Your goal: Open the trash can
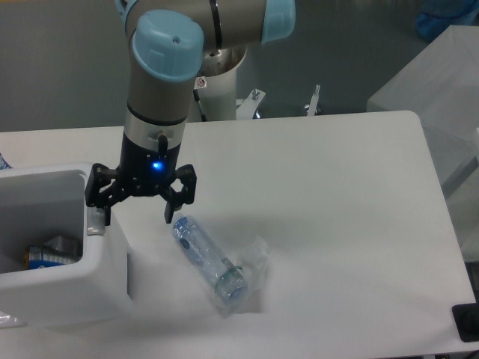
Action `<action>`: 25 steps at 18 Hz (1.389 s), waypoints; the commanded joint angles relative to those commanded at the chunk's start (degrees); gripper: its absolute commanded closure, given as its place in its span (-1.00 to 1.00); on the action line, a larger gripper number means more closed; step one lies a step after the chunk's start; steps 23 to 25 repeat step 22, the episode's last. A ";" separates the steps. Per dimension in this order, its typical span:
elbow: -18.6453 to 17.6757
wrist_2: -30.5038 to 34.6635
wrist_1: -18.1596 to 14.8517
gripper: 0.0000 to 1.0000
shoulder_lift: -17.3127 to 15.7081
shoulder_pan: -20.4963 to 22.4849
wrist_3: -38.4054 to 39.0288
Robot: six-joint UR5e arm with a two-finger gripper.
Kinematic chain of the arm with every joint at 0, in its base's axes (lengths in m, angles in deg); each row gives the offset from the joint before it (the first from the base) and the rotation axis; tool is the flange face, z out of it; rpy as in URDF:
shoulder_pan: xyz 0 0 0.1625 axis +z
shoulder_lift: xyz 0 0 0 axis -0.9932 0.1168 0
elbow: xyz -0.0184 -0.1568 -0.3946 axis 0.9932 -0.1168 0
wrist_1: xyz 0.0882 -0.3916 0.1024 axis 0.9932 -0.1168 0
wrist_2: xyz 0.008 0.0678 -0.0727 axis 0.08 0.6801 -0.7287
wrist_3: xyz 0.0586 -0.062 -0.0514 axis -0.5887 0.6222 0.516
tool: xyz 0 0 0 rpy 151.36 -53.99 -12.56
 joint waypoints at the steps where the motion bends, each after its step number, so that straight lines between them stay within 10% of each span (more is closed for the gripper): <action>1: 0.44 0.00 0.00 -1.00 -0.18 0.00 -0.09; 9: 4.05 1.31 6.59 -1.00 -0.44 4.21 -0.88; 15: 3.17 18.79 5.80 -1.00 -0.27 5.18 -12.01; 25: 1.41 23.82 5.27 -1.00 -0.18 7.64 -23.28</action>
